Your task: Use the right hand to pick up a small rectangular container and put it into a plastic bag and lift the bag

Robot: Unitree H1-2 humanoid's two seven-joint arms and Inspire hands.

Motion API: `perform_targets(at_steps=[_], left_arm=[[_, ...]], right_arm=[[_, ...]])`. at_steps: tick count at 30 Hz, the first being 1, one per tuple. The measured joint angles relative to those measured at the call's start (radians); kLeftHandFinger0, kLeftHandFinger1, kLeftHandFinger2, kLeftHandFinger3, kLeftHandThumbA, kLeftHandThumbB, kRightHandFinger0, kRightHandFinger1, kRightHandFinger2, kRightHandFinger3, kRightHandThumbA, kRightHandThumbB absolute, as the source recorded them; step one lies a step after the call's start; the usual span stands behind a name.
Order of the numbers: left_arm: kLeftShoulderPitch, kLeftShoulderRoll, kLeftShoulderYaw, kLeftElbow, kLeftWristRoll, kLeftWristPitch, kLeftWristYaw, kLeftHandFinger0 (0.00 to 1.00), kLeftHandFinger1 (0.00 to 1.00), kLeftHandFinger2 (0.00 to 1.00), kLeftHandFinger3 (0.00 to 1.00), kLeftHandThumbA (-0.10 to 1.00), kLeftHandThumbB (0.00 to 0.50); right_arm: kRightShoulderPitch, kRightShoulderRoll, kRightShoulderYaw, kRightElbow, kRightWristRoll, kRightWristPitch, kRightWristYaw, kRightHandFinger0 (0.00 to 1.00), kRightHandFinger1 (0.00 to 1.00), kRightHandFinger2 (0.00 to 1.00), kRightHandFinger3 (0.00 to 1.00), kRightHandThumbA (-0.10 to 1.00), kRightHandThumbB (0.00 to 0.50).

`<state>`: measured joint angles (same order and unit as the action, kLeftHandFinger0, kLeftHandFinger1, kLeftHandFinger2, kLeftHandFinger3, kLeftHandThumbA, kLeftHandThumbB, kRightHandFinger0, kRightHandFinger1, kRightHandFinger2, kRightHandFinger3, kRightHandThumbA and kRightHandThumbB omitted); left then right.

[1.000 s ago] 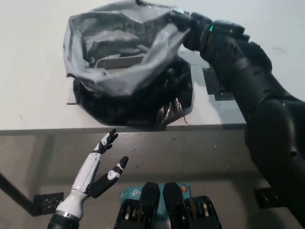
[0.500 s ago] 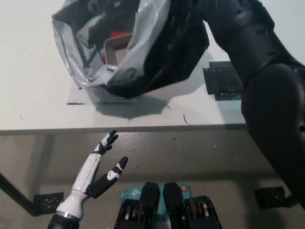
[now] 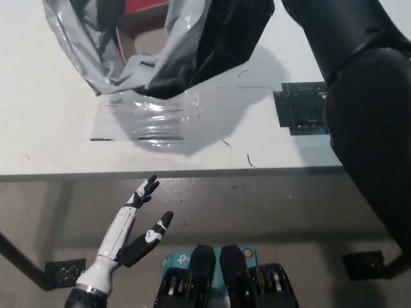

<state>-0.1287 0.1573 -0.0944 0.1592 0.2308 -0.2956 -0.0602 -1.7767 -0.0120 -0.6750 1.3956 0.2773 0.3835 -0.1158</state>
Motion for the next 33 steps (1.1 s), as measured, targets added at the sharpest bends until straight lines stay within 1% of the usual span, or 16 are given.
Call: perform_targets(at_steps=[1,2,3,5,7,10,14,17,21,24,26,27,28,31,32,33], left_arm=[[0.0,0.0,0.0,0.0,0.0,0.0,0.0,1.0,1.0,1.0,1.0,0.7,0.206],[0.0,0.0,-0.001,0.0,0.001,0.0,0.0,1.0,1.0,1.0,1.0,0.7,0.206],[0.0,0.0,-0.001,0.0,0.001,0.0,0.0,1.0,1.0,1.0,1.0,0.7,0.206],[0.0,0.0,-0.002,0.0,0.002,0.0,0.0,0.98,1.0,1.0,1.0,0.68,0.192],[0.0,0.0,-0.003,0.0,0.003,0.0,0.0,0.97,1.0,1.0,1.0,0.67,0.194],[-0.005,0.0,-0.005,-0.001,0.003,-0.001,0.0,0.96,1.0,1.0,1.0,0.67,0.189],[-0.024,0.0,-0.009,-0.002,0.003,-0.002,0.0,0.94,1.0,1.0,1.0,0.68,0.183],[-0.031,0.0,-0.012,-0.003,0.003,-0.003,0.0,0.95,1.0,1.0,1.0,0.69,0.19],[-0.033,0.0,-0.015,-0.005,0.003,-0.002,0.0,0.96,1.0,1.0,1.0,0.7,0.19],[-0.04,0.0,-0.015,-0.008,0.003,-0.002,0.0,0.97,1.0,1.0,1.0,0.69,0.18],[-0.051,0.0,-0.015,-0.008,0.003,-0.002,0.0,0.97,1.0,1.0,1.0,0.69,0.178],[-0.057,0.0,-0.015,-0.008,0.003,-0.002,0.0,0.98,1.0,1.0,1.0,0.68,0.169],[-0.066,0.0,-0.015,-0.008,0.002,-0.002,-0.001,0.98,1.0,1.0,1.0,0.67,0.163],[-0.086,0.0,-0.015,-0.007,0.001,-0.002,-0.004,0.99,1.0,1.0,1.0,0.67,0.181],[-0.099,0.0,-0.015,-0.006,0.001,-0.002,-0.005,1.0,1.0,1.0,1.0,0.67,0.181],[-0.108,0.0,-0.015,-0.006,0.0,-0.001,-0.005,1.0,1.0,1.0,1.0,0.67,0.181]], right_arm=[[-0.012,0.0,-0.001,0.0,0.004,0.0,-0.004,0.0,0.03,0.63,1.0,0.03,0.034],[-0.016,0.0,-0.001,-0.001,0.006,0.0,-0.005,0.0,0.04,0.67,1.0,0.01,0.028],[-0.022,0.0,-0.002,-0.002,0.009,0.0,-0.007,0.0,0.04,0.67,1.0,0.01,0.028],[-0.038,0.0,-0.006,-0.007,0.022,0.0,-0.01,0.0,0.1,0.7,1.0,-0.01,0.036],[-0.056,0.001,-0.011,-0.015,0.035,0.0,-0.012,0.0,0.14,0.69,1.0,-0.01,0.03],[-0.079,0.005,-0.031,-0.048,0.066,-0.004,-0.022,0.0,0.22,0.72,1.0,-0.1,0.022],[-0.079,0.022,-0.052,-0.089,0.111,-0.02,-0.027,0.0,0.26,0.71,1.0,-0.1,0.039],[-0.041,0.04,-0.054,-0.091,0.128,-0.034,-0.032,0.0,0.25,0.67,1.0,-0.1,0.019],[0.041,0.054,-0.054,-0.068,0.148,-0.06,-0.033,0.0,0.26,0.64,1.0,-0.1,0.038],[0.091,0.054,-0.061,-0.039,0.162,-0.073,-0.036,0.0,0.25,0.63,1.0,-0.1,0.031],[0.111,0.054,-0.067,-0.025,0.174,-0.08,-0.04,0.0,0.22,0.6,1.0,-0.1,0.021],[0.116,0.053,-0.069,-0.02,0.179,-0.084,-0.043,0.0,0.16,0.57,0.99,-0.1,0.021],[0.119,0.05,-0.072,-0.013,0.184,-0.088,-0.045,0.0,0.14,0.57,1.0,-0.1,0.022],[0.12,0.041,-0.078,-0.003,0.195,-0.099,-0.046,0.0,0.08,0.61,1.0,-0.1,0.013],[0.12,0.035,-0.08,0.001,0.2,-0.103,-0.048,0.0,0.07,0.61,0.87,-0.09,0.018],[0.12,0.03,-0.078,0.003,0.202,-0.105,-0.05,0.0,0.07,0.63,0.82,-0.05,0.035]])
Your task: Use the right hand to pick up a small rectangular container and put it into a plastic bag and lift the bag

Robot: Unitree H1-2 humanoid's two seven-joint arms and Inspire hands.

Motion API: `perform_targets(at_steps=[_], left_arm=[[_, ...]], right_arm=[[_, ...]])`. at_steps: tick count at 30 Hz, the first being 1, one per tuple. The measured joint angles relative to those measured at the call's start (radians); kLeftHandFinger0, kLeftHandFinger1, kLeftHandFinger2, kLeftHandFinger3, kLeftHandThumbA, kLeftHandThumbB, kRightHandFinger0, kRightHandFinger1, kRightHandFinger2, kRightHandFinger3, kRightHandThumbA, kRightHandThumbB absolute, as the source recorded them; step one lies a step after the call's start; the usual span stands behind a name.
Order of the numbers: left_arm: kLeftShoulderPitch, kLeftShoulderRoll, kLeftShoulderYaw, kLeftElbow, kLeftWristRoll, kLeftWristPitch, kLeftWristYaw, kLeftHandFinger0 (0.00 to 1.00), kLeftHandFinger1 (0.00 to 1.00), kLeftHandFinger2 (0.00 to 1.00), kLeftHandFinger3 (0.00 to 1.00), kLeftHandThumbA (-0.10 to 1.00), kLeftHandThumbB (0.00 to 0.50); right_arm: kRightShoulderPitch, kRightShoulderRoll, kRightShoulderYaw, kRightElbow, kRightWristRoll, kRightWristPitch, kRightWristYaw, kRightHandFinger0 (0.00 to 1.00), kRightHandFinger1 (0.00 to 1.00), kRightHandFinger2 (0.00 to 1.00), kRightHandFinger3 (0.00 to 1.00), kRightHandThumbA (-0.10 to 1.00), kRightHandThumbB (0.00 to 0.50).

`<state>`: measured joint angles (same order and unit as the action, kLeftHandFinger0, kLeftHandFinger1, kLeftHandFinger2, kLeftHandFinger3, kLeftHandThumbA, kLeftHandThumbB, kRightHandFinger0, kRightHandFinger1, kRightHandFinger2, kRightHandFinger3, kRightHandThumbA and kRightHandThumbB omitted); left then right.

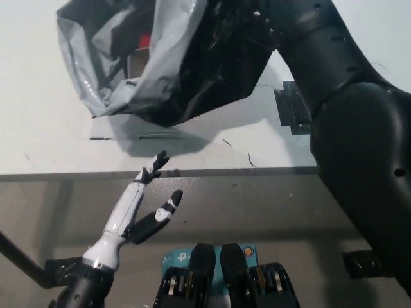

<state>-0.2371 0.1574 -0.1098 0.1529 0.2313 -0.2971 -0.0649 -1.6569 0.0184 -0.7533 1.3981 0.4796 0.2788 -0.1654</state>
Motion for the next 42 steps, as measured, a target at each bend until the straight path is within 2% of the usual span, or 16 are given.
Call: perform_targets(at_steps=[1,2,3,4,5,6,7,8,9,16,17,27,32,38,39,42], left_arm=[[-0.003,0.0,0.0,0.0,0.0,0.0,0.0,1.0,1.0,1.0,1.0,0.67,0.182],[-0.006,0.0,0.0,0.0,0.0,0.0,0.0,1.0,1.0,1.0,1.0,0.67,0.182],[-0.007,0.0,-0.001,0.0,0.0,0.0,-0.001,1.0,1.0,1.0,1.0,0.67,0.183],[-0.007,0.0,-0.001,0.0,0.0,0.0,-0.001,1.0,1.0,1.0,1.0,0.67,0.179],[-0.007,0.0,-0.002,0.0,0.0,0.0,-0.001,1.0,1.0,1.0,1.0,0.66,0.174],[-0.007,0.0,-0.002,0.001,0.0,0.001,-0.002,1.0,1.0,1.0,1.0,0.66,0.174],[-0.007,0.0,-0.002,0.001,0.0,0.001,-0.002,1.0,1.0,1.0,1.0,0.66,0.175],[-0.007,0.0,-0.002,0.001,0.0,0.001,-0.002,1.0,1.0,1.0,1.0,0.66,0.175],[-0.007,0.0,-0.002,0.002,0.0,0.001,-0.002,0.99,1.0,1.0,1.0,0.66,0.175],[-0.007,0.0,-0.002,0.004,-0.001,0.002,-0.002,1.0,1.0,1.0,1.0,0.66,0.165],[-0.007,0.0,-0.002,0.005,-0.001,0.002,-0.003,1.0,1.0,1.0,1.0,0.68,0.183],[-0.011,0.0,-0.004,0.005,-0.001,0.005,-0.01,1.0,1.0,1.0,1.0,0.68,0.181],[-0.011,0.0,-0.005,0.005,-0.001,0.009,-0.012,1.0,1.0,1.0,1.0,0.67,0.173],[-0.01,0.0,-0.005,0.005,-0.001,0.01,-0.012,0.97,1.0,1.0,1.0,0.67,0.17],[-0.01,0.0,-0.005,0.004,0.0,0.01,-0.012,0.97,1.0,1.0,1.0,0.67,0.169],[-0.01,-0.001,-0.005,0.005,0.0,0.01,-0.011,0.97,1.0,1.0,1.0,0.69,0.173]], right_arm=[[0.0,-0.003,0.002,0.001,0.0,-0.001,-0.001,0.0,0.06,0.63,0.85,-0.04,0.039],[0.001,-0.006,0.007,0.003,0.0,-0.001,-0.004,0.0,0.07,0.57,0.67,0.1,0.031],[0.002,-0.008,0.01,0.004,0.0,-0.002,-0.006,0.19,0.4,0.89,0.87,0.27,0.033],[0.005,-0.012,0.031,0.005,-0.004,-0.002,-0.008,0.47,0.76,1.0,1.0,0.4,0.06],[0.007,-0.014,0.038,0.005,-0.005,-0.002,-0.009,0.89,1.0,1.0,1.0,0.63,0.111],[0.015,-0.019,0.102,0.006,-0.027,-0.002,-0.002,1.0,1.0,1.0,1.0,0.72,0.163],[0.018,-0.02,0.122,0.006,-0.035,-0.001,0.002,1.0,1.0,1.0,1.0,0.84,0.273],[0.032,-0.024,0.196,0.007,-0.063,0.002,0.016,1.0,1.0,1.0,1.0,0.84,0.273],[0.036,-0.024,0.215,0.008,-0.073,0.003,0.019,1.0,1.0,1.0,1.0,0.79,0.346],[0.1,-0.045,0.555,0.023,-0.225,0.009,0.083,1.0,1.0,1.0,1.0,0.78,0.457],[0.1,-0.048,0.574,0.025,-0.235,0.01,0.089,1.0,1.0,1.0,1.0,0.84,0.477],[0.05,-0.114,0.836,0.027,-0.38,0.016,0.243,1.0,1.0,1.0,1.0,0.95,0.5],[0.033,-0.125,0.886,0.023,-0.417,0.023,0.307,1.0,1.0,1.0,1.0,0.85,0.5],[0.002,-0.137,0.956,-0.003,-0.473,0.022,0.317,1.0,1.0,1.0,1.0,1.0,0.463],[-0.014,-0.143,0.988,-0.021,-0.5,0.018,0.311,1.0,1.0,1.0,1.0,1.0,0.492],[-0.029,-0.169,1.052,-0.127,-0.564,0.005,0.279,1.0,1.0,1.0,1.0,1.0,0.407]])
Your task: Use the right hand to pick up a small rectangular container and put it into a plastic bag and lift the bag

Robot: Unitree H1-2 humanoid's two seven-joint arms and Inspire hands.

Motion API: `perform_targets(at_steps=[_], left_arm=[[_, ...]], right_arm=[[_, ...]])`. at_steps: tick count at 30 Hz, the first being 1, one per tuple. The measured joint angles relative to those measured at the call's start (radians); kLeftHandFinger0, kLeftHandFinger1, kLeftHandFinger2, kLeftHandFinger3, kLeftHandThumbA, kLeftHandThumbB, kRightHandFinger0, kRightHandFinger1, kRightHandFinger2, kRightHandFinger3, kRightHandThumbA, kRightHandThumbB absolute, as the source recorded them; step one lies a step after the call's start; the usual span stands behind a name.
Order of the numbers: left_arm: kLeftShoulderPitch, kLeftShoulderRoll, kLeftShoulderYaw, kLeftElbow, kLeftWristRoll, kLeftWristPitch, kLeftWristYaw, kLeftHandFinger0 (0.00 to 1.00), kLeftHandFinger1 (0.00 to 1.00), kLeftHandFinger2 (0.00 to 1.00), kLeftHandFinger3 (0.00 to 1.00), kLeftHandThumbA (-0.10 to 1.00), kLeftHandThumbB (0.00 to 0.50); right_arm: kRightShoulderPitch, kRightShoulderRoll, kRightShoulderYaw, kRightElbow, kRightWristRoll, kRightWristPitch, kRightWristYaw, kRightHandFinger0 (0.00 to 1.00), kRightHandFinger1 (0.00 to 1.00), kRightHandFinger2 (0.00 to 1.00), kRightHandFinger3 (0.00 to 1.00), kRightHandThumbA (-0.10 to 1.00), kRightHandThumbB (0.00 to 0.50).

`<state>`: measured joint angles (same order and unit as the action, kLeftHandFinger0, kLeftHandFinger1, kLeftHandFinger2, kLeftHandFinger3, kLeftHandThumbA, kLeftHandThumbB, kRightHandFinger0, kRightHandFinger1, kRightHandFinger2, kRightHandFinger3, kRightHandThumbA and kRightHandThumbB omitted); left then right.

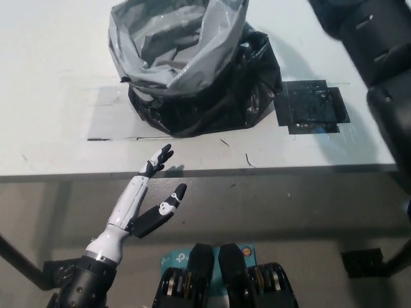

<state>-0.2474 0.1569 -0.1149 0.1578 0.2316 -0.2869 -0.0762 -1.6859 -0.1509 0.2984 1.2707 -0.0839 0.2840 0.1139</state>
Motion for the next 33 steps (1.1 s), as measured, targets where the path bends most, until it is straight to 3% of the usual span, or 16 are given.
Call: perform_targets(at_steps=[2,3,4,5,7,11,14,16,18,19,20,22,24,27,31,33], left_arm=[[-0.001,0.0,0.0,0.002,0.0,0.0,0.0,0.99,1.0,1.0,1.0,0.69,0.171],[-0.002,0.0,0.0,0.004,0.0,0.0,0.0,1.0,1.0,1.0,1.0,0.7,0.165],[-0.002,0.0,0.001,0.005,0.0,0.0,0.0,1.0,1.0,1.0,1.0,0.7,0.156],[-0.002,0.0,0.001,0.007,0.0,0.0,0.0,1.0,1.0,1.0,1.0,0.7,0.154],[-0.002,0.0,0.001,0.014,0.0,0.0,0.0,1.0,1.0,1.0,1.0,0.69,0.134],[-0.002,0.0,0.001,0.025,0.0,0.0,0.0,1.0,1.0,1.0,1.0,0.74,0.149],[-0.002,0.0,0.001,0.032,0.0,0.0,0.0,1.0,1.0,1.0,1.0,0.77,0.151],[-0.003,0.0,0.001,0.035,0.0,0.0,0.0,1.0,1.0,1.0,1.0,0.79,0.146],[-0.003,0.0,0.002,0.042,0.0,0.0,0.0,1.0,1.0,1.0,1.0,0.79,0.144],[-0.003,0.0,0.002,0.043,0.0,0.0,0.0,1.0,1.0,1.0,1.0,0.87,0.157],[-0.003,0.0,0.002,0.047,0.0,0.0,0.0,1.0,1.0,1.0,1.0,0.88,0.159],[-0.004,0.0,0.002,0.052,0.0,0.0,0.0,1.0,1.0,1.0,1.0,0.92,0.178],[-0.005,0.0,0.003,0.061,0.0,0.0,0.0,1.0,1.0,1.0,1.0,0.95,0.195],[-0.011,0.0,0.004,0.071,-0.001,0.0,0.0,1.0,1.0,1.0,1.0,0.98,0.218],[-0.018,0.0,0.005,0.085,-0.001,0.0,0.0,1.0,1.0,1.0,1.0,0.97,0.197],[-0.019,0.0,0.007,0.095,-0.001,0.001,0.0,1.0,1.0,1.0,1.0,0.97,0.197]], right_arm=[[-0.002,-0.021,0.016,-0.077,-0.026,-0.003,-0.013,1.0,1.0,1.0,1.0,1.0,0.381],[0.0,-0.029,0.017,-0.115,-0.036,-0.003,-0.017,1.0,1.0,1.0,1.0,1.0,0.399],[0.002,-0.033,0.017,-0.135,-0.039,-0.003,-0.017,1.0,1.0,1.0,1.0,1.0,0.48],[0.009,-0.039,0.016,-0.163,-0.042,-0.003,-0.017,1.0,1.0,1.0,1.0,1.0,0.396],[0.039,-0.053,0.014,-0.243,-0.051,-0.003,-0.017,1.0,1.0,1.0,1.0,1.0,0.419],[0.125,-0.071,0.008,-0.366,-0.06,0.0,-0.016,1.0,1.0,1.0,1.0,1.0,0.398],[0.22,-0.086,-0.002,-0.456,-0.065,0.003,-0.015,1.0,1.0,1.0,1.0,1.0,0.425],[0.266,-0.092,-0.008,-0.499,-0.068,0.005,-0.014,1.0,1.0,1.0,1.0,1.0,0.341],[0.356,-0.104,-0.02,-0.567,-0.072,0.007,-0.013,1.0,1.0,1.0,1.0,1.0,0.333],[0.381,-0.107,-0.024,-0.585,-0.072,0.008,-0.012,1.0,1.0,1.0,1.0,1.0,0.437],[0.438,-0.114,-0.035,-0.625,-0.074,0.008,-0.012,1.0,1.0,1.0,1.0,1.0,0.458],[0.482,-0.119,-0.043,-0.654,-0.074,0.009,-0.012,1.0,1.0,1.0,1.0,1.0,0.417],[0.587,-0.125,-0.061,-0.716,-0.074,0.009,-0.012,1.0,1.0,1.0,1.0,1.0,0.427],[0.734,-0.128,-0.081,-0.794,-0.073,0.008,-0.012,1.0,1.0,1.0,1.0,1.0,0.382],[0.881,-0.125,-0.094,-0.886,-0.075,0.006,-0.013,1.0,1.0,1.0,1.0,1.0,0.442],[0.983,-0.117,-0.097,-0.952,-0.078,0.004,-0.014,1.0,1.0,1.0,1.0,1.0,0.433]])
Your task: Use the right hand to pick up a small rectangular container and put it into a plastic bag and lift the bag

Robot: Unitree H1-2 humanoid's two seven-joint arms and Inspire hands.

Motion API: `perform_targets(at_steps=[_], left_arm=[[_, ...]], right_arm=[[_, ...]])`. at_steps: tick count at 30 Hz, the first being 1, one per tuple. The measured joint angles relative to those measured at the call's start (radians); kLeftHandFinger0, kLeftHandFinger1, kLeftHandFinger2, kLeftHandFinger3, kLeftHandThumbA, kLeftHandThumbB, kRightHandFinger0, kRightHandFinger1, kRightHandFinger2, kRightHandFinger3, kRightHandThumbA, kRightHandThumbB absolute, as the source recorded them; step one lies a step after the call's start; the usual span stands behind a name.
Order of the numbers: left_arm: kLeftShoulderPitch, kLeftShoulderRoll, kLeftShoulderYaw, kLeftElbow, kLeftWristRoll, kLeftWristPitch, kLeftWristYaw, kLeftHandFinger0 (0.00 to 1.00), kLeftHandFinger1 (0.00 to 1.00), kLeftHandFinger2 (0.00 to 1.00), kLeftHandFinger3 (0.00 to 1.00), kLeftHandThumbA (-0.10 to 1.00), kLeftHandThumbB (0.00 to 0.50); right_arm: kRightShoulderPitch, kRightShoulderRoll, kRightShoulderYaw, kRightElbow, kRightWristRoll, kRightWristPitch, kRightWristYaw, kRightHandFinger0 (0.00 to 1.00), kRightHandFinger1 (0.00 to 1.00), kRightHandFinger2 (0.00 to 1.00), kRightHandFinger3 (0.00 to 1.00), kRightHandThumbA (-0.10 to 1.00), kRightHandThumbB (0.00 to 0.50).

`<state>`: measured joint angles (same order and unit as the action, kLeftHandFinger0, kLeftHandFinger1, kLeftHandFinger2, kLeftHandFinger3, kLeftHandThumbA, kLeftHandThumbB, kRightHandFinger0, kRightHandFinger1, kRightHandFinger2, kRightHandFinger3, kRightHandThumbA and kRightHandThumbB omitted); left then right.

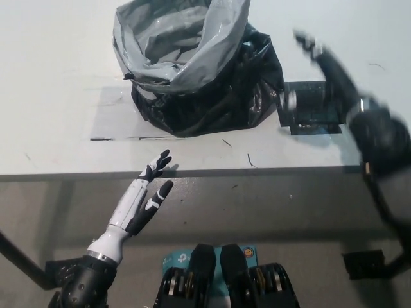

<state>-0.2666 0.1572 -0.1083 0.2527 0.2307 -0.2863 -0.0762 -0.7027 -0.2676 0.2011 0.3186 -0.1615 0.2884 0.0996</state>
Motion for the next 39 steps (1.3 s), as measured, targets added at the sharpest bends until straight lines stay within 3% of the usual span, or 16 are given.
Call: perform_targets(at_steps=[1,2,3,5,8,10,11,12,14,17,19,23,26,29,31,39], left_arm=[[0.0,0.0,0.0,0.003,0.0,0.0,0.0,1.0,1.0,1.0,1.0,0.97,0.183],[0.0,0.0,0.0,0.003,0.0,0.0,0.0,1.0,1.0,1.0,1.0,0.95,0.174],[0.0,0.0,0.001,0.006,0.0,0.0,0.0,1.0,1.0,1.0,1.0,0.94,0.183],[-0.001,0.0,0.001,0.007,0.0,0.0,0.0,1.0,1.0,1.0,1.0,0.92,0.183],[-0.002,0.0,0.003,0.011,0.0,0.001,0.0,1.0,1.0,1.0,1.0,0.93,0.189],[-0.006,0.0,0.006,0.015,0.0,0.001,0.0,1.0,1.0,1.0,1.0,0.93,0.19],[-0.01,0.0,0.007,0.017,-0.001,0.001,0.0,1.0,1.0,1.0,1.0,0.93,0.18],[-0.015,0.001,0.009,0.019,-0.001,0.001,0.0,1.0,1.0,1.0,1.0,0.92,0.179],[-0.026,0.001,0.012,0.021,-0.001,0.001,0.0,1.0,1.0,1.0,1.0,0.91,0.179],[-0.048,0.001,0.017,0.023,-0.001,0.001,0.0,1.0,1.0,1.0,1.0,0.91,0.18],[-0.059,0.001,0.018,0.024,-0.001,0.001,0.0,1.0,1.0,1.0,1.0,0.9,0.163],[-0.068,0.001,0.019,0.023,-0.001,0.001,0.0,1.0,1.0,1.0,1.0,0.87,0.163],[-0.064,0.001,0.019,0.023,-0.001,0.001,0.0,1.0,1.0,1.0,1.0,0.87,0.169],[-0.05,0.001,0.02,0.013,-0.002,0.001,0.0,1.0,1.0,1.0,1.0,0.86,0.159],[-0.027,0.001,0.021,-0.005,-0.002,0.001,0.0,1.0,1.0,1.0,1.0,0.85,0.17],[0.081,0.008,0.025,-0.067,-0.005,0.0,0.0,1.0,1.0,1.0,1.0,0.81,0.178]], right_arm=[[0.05,0.009,-0.002,-0.037,-0.001,-0.001,-0.001,1.0,1.0,1.0,1.0,1.0,0.418],[0.05,0.009,-0.002,-0.037,-0.001,-0.001,-0.001,1.0,1.0,1.0,1.0,1.0,0.497],[0.124,0.026,-0.002,-0.085,-0.003,-0.004,-0.003,1.0,1.0,1.0,1.0,1.0,0.499],[0.157,0.036,-0.002,-0.115,-0.004,-0.006,-0.005,1.0,1.0,1.0,1.0,1.0,0.434],[0.268,0.074,-0.002,-0.217,-0.007,-0.021,-0.011,1.0,1.0,1.0,1.0,1.0,0.408],[0.344,0.101,-0.002,-0.296,-0.014,-0.05,-0.017,1.0,1.0,1.0,1.0,1.0,0.357],[0.362,0.105,-0.002,-0.318,-0.017,-0.058,-0.02,1.0,1.0,1.0,1.0,1.0,0.276],[0.388,0.111,-0.003,-0.351,-0.021,-0.073,-0.025,1.0,1.0,1.0,1.0,1.0,0.258],[0.421,0.116,-0.004,-0.391,-0.026,-0.095,-0.031,1.0,1.0,1.0,1.0,1.0,0.289],[0.48,0.115,-0.009,-0.45,-0.044,-0.143,-0.047,1.0,1.0,1.0,1.0,1.0,0.267],[0.501,0.113,-0.013,-0.463,-0.051,-0.172,-0.057,1.0,1.0,1.0,1.0,1.0,0.328],[0.538,0.111,-0.023,-0.461,-0.071,-0.225,-0.083,1.0,1.0,1.0,1.0,1.0,0.315],[0.571,0.111,-0.036,-0.453,-0.082,-0.27,-0.1,1.0,1.0,1.0,1.0,0.96,0.26],[0.599,0.111,-0.051,-0.433,-0.08,-0.309,-0.108,1.0,1.0,1.0,1.0,0.93,0.156],[0.623,0.11,-0.067,-0.414,-0.076,-0.338,-0.111,1.0,1.0,1.0,1.0,0.93,0.214],[0.693,0.115,-0.121,-0.336,-0.031,-0.467,-0.116,1.0,1.0,1.0,1.0,0.9,0.202]])
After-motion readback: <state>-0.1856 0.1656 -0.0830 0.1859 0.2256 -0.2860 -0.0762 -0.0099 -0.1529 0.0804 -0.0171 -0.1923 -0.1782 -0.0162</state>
